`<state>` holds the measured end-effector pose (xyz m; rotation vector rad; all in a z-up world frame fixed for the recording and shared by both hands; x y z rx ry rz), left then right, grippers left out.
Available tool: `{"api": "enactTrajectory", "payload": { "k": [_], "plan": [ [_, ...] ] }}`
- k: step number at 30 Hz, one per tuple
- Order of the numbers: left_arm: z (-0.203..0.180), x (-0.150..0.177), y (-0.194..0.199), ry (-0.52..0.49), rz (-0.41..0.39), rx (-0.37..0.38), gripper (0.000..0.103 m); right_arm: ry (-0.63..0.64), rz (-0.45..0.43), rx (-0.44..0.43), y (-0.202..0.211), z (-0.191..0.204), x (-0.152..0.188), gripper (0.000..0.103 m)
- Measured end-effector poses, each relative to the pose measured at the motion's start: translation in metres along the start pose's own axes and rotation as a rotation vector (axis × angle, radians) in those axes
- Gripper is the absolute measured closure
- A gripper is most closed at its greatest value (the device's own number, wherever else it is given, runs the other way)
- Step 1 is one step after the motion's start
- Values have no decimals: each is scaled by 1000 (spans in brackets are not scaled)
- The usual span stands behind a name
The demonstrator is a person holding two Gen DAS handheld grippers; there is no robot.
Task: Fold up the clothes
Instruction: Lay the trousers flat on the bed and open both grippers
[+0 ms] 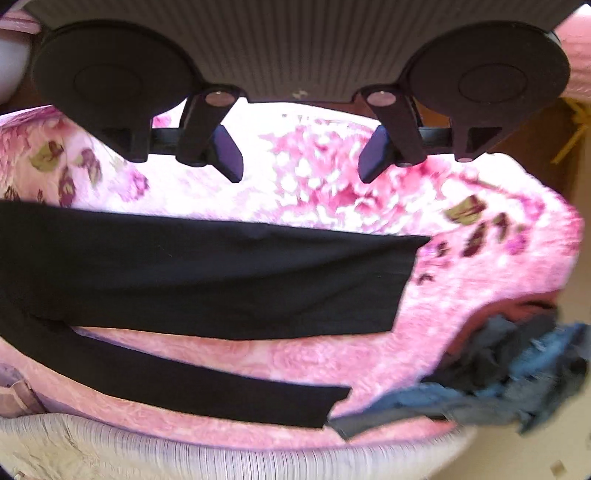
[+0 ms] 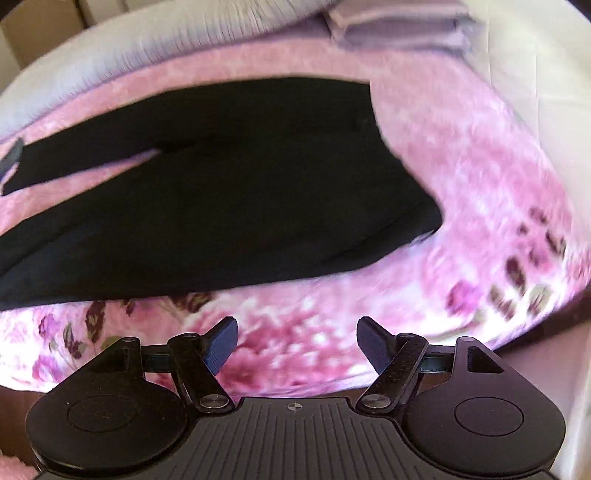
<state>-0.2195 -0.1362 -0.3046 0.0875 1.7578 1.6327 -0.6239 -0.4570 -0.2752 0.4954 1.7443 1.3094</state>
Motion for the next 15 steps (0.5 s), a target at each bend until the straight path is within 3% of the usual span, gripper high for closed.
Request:
{"api": "enactTrajectory", "payload": {
  "k": [4, 10, 15],
  "plan": [
    [-31, 34, 60, 21, -79, -24, 26, 99, -59, -41, 37, -24, 7, 27],
    [-74, 87, 107, 58, -56, 30, 25, 143, -69, -58, 69, -49, 33, 26],
    [-88, 101, 122, 73, -40, 41, 25, 133, -95, -85, 75, -50, 29, 25]
  ]
}}
Point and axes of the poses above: each gripper's, at about its wrist camera, not at the fingertips, and y roughly against the way its jaws point, z to its left, x to its underside, the point moved 7 cm from there along -y, roughly the way its jaws point, and after that the axes turned 12 degrees about y, right-handed, at the moved point
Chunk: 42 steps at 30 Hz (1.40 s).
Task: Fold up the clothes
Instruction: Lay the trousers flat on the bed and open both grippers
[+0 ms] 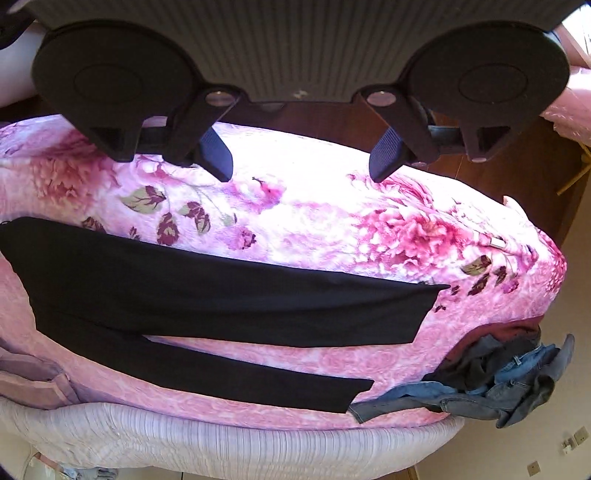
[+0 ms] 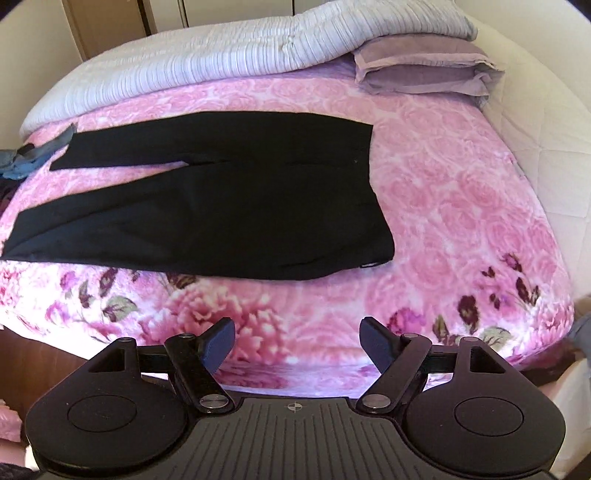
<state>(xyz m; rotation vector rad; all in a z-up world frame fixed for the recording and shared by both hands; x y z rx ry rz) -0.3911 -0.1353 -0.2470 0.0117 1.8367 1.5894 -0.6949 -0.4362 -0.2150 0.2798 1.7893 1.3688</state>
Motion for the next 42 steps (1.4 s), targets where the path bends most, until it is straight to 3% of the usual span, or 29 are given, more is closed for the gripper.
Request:
{"api": "enactTrajectory", "payload": {
  "k": [11, 31, 42],
  "plan": [
    [0, -30, 18, -28, -95, -17, 25, 105, -44, -15, 6, 34, -26, 25],
    [4, -25, 15, -23, -84, -18, 25, 139, -23, -36, -3, 41, -20, 25],
    [12, -35, 15, -1, -110, -48, 25, 186, -34, -58, -12, 51, -36, 25]
  ]
}}
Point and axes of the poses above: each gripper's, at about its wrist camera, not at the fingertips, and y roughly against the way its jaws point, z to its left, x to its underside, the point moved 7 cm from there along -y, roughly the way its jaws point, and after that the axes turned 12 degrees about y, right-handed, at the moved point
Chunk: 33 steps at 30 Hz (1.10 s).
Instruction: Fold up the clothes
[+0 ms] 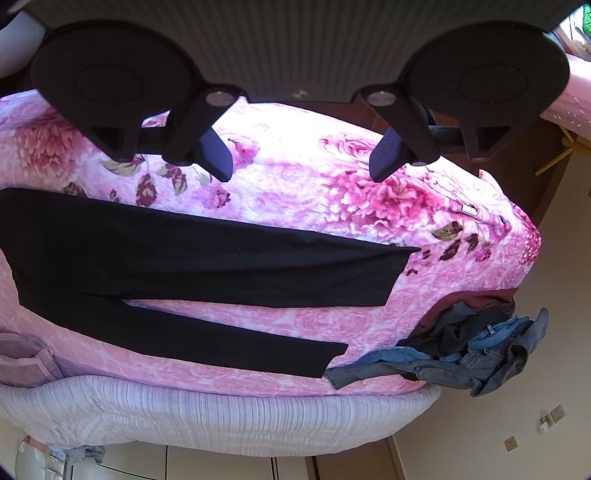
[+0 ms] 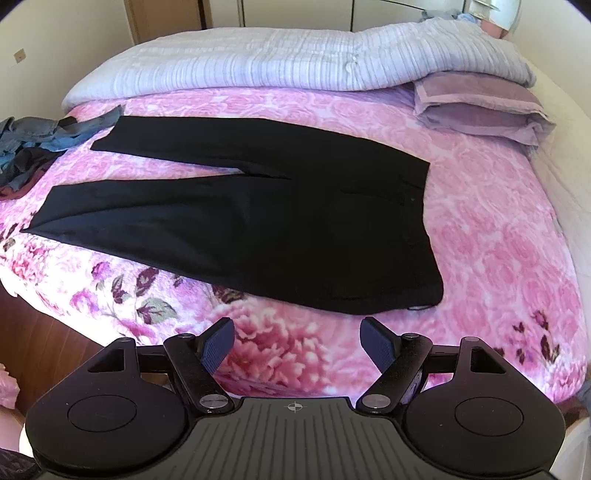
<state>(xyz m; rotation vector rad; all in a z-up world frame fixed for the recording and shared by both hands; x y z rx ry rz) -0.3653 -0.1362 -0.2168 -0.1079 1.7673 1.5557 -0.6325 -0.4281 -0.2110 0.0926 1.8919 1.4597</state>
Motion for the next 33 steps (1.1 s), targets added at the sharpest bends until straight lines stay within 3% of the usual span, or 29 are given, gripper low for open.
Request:
{"api": "enactTrajectory", "payload": {
  "k": [7, 11, 17, 21, 23, 27, 33],
  "plan": [
    [-3, -2, -2, -21, -10, -6, 25, 34, -16, -13, -5, 1, -8, 25],
    [-3, -2, -9, -116, -33, -29, 25, 84, -21, -11, -10, 1, -5, 25],
    [6, -5, -51, -492, -111, -106, 25, 360, -51, 49, -30, 20, 2, 25],
    [25, -6, -115, -740, -132, -132, 25, 515, -81, 87, -50, 36, 5, 25],
    [36, -8, -155, -841, -138, -141, 25, 537, -67, 110, -66, 41, 1, 25],
    [61, -18, -236, -1007, -116, -149, 38, 558, -29, 149, -100, 54, -10, 28],
    [94, -25, -337, -1287, -118, -165, 39, 619, 55, 171, -158, 77, -26, 34]
  ]
}}
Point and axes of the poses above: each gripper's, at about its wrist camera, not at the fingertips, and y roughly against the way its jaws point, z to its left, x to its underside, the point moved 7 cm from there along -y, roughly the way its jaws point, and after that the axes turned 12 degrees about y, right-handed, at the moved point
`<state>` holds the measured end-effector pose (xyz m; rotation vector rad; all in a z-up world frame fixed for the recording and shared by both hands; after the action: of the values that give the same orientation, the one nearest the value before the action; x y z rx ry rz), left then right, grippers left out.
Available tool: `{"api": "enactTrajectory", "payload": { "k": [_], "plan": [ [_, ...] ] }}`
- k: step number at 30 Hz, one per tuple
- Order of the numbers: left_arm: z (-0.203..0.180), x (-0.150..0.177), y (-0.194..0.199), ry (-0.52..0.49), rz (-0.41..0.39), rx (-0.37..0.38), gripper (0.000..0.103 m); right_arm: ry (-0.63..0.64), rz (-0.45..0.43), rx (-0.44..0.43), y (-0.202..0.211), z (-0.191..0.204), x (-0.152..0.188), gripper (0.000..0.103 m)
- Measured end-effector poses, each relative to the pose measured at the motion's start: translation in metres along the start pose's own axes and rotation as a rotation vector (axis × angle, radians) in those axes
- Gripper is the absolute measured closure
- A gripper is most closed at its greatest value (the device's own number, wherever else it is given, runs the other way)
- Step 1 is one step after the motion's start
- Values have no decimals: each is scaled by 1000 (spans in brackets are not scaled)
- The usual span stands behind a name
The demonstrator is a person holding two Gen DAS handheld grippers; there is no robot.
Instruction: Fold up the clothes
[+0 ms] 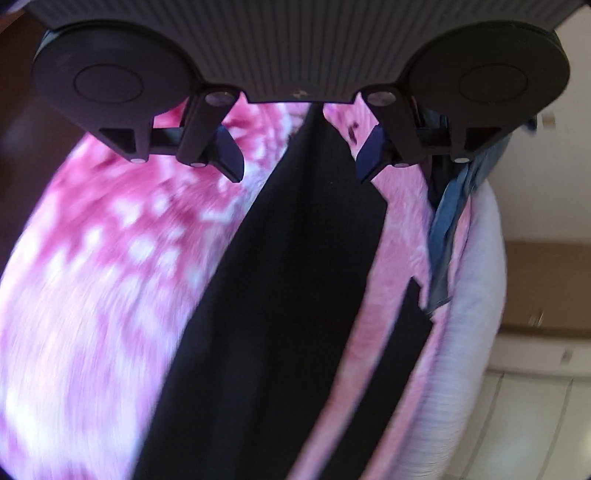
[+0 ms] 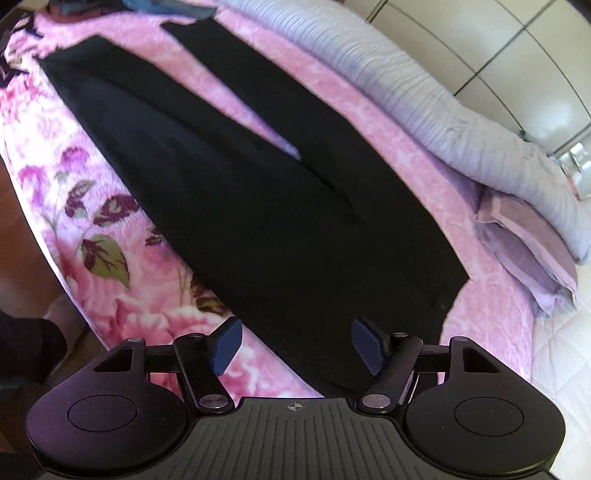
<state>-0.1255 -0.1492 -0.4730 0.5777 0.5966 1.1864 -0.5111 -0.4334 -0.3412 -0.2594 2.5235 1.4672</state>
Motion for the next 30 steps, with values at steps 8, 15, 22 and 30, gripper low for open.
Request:
{"api": "enactTrajectory", "payload": {
  "k": [8, 15, 22, 30],
  "plan": [
    [11, 17, -42, -77, -62, 36, 97, 52, 89, 50, -47, 26, 2, 34],
    [27, 12, -52, 10, 9, 94, 100, 220, 173, 149, -69, 27, 65, 34],
    [22, 3, -60, 16, 100, 66, 100, 387, 197, 222, -113, 4, 136, 34],
    [12, -4, -64, 41, 212, -4, 100, 554, -74, 228, -130, 11, 120, 37]
  ]
}}
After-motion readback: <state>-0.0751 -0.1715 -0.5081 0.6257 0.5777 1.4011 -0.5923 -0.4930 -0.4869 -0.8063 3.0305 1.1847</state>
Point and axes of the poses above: each gripper's, at about its wrist camera, not at the fingertips, and y roughly against the way its jaws point, z to its left, x to its underside, the point moved 7 cm from there along -y, roughly the way its jaws point, and after that the axes turned 12 degrees about y, right-handed, at the moved point
